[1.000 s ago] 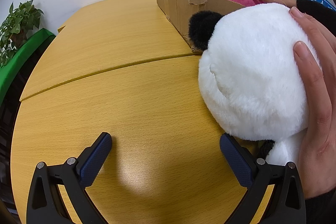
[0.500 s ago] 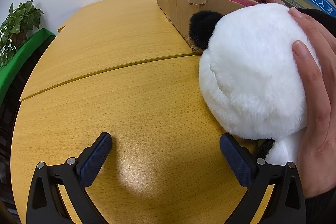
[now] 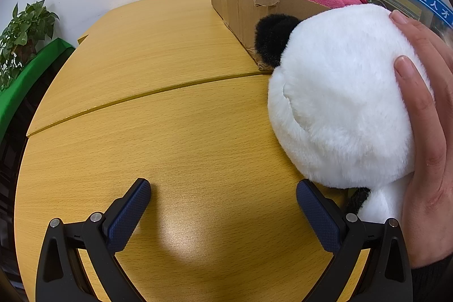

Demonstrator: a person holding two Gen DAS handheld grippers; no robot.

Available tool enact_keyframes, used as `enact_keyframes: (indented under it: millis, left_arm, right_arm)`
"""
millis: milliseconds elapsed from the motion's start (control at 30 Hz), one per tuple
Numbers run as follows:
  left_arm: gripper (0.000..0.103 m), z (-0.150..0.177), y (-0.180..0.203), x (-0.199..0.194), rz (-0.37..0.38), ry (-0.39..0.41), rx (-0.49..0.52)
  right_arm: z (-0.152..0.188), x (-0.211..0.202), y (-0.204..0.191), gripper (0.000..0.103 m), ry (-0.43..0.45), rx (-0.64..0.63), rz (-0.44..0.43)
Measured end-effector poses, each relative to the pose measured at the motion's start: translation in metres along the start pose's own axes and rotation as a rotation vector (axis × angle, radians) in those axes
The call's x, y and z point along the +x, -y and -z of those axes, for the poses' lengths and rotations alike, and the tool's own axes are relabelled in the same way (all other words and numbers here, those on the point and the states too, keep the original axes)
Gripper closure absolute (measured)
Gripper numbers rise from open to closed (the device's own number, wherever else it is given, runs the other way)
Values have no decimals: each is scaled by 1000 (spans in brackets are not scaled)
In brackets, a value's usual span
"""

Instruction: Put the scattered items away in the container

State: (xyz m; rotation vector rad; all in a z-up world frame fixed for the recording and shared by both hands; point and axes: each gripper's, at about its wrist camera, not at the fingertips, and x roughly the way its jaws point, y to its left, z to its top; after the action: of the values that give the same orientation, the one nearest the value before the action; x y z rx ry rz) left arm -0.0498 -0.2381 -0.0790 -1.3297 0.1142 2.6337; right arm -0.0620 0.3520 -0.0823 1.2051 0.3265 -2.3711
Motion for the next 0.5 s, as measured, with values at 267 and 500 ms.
enact_keyframes:
  millis: [267,500]
  left_arm:
    - [0,0,0,0,0,0,0]
    - [0,0,0,0,0,0,0]
  right_arm:
    - [1,-1,0,0,0,0,0]
    - [1,-2,0,0,-1,-1,-1]
